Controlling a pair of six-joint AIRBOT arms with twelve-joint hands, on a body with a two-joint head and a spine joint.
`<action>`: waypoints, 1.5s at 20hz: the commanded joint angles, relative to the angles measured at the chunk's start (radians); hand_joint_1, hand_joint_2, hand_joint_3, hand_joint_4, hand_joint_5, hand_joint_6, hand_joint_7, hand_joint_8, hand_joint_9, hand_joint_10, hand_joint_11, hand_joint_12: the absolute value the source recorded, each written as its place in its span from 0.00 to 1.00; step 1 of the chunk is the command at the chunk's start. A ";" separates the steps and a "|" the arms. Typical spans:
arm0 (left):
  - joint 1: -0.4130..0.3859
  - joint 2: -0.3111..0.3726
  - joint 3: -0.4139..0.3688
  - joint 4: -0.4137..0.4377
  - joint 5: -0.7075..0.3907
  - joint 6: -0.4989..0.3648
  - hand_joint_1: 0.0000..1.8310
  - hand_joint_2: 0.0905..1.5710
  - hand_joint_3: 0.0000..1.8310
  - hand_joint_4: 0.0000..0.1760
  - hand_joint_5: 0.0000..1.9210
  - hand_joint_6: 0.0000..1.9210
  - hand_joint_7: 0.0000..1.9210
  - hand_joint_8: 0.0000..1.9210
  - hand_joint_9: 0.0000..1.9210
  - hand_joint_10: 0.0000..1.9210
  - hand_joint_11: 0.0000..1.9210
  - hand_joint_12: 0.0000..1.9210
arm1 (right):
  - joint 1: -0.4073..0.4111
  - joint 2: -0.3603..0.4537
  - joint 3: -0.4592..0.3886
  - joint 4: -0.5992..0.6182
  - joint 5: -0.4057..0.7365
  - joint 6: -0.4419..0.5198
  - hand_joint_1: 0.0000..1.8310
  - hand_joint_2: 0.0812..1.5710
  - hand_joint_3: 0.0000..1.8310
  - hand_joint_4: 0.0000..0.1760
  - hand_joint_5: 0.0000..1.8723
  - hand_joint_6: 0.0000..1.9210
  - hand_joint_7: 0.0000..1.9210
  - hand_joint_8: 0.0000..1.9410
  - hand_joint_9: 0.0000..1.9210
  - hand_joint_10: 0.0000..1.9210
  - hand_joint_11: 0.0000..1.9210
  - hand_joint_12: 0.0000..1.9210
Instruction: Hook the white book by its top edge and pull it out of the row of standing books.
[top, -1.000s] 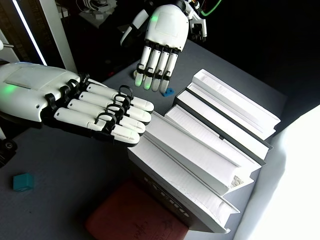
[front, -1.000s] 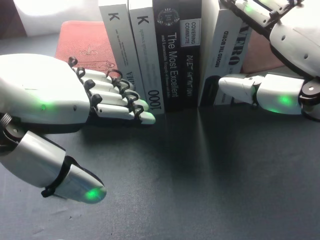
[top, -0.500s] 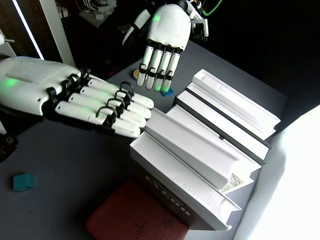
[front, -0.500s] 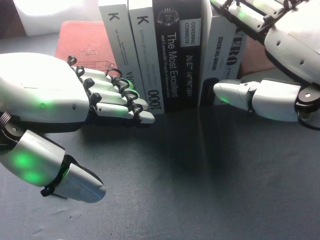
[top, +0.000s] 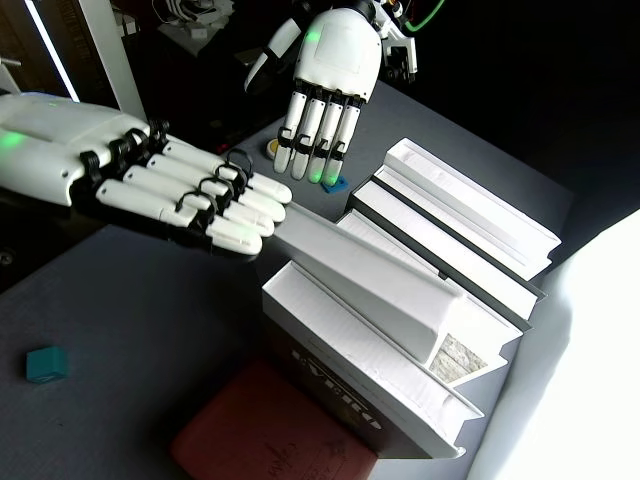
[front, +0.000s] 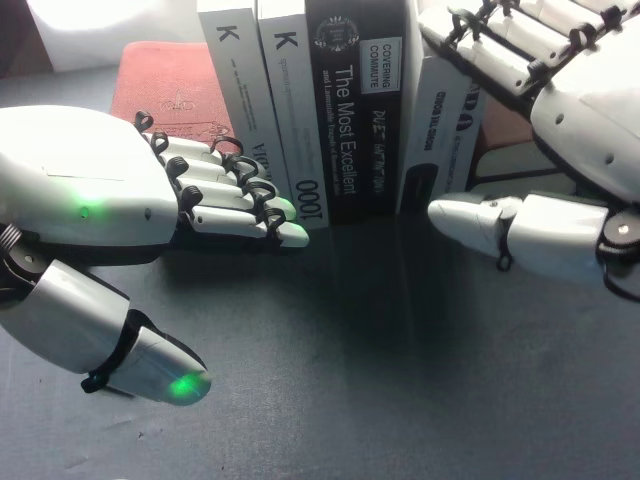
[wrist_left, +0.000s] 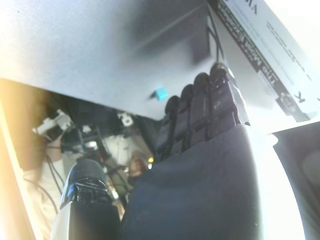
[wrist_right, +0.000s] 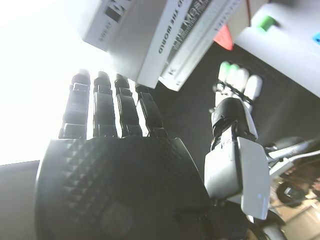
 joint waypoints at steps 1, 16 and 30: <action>-0.014 0.001 0.004 -0.047 0.030 -0.003 0.00 0.69 0.00 0.00 0.00 0.00 0.00 0.00 0.00 0.00 0.00 0.00 | 0.004 0.010 -0.012 -0.055 0.099 -0.005 0.00 0.72 0.00 0.00 0.00 0.00 0.00 0.00 0.00 0.00 0.00 0.00; -0.015 0.003 0.006 -0.047 0.026 -0.003 0.00 0.70 0.00 0.00 0.00 0.00 0.00 0.00 0.00 0.00 0.00 0.00 | -0.055 0.051 -0.117 0.009 0.112 -0.069 0.00 0.73 0.00 0.00 0.00 0.00 0.00 0.00 0.00 0.00 0.00 0.00; -0.019 0.003 0.009 -0.047 0.025 -0.003 0.00 0.70 0.00 0.00 0.00 0.00 0.00 0.00 0.00 0.00 0.00 0.00 | -0.129 0.076 -0.171 0.066 0.097 -0.096 0.00 0.72 0.00 0.00 0.00 0.00 0.00 0.00 0.00 0.00 0.00 0.00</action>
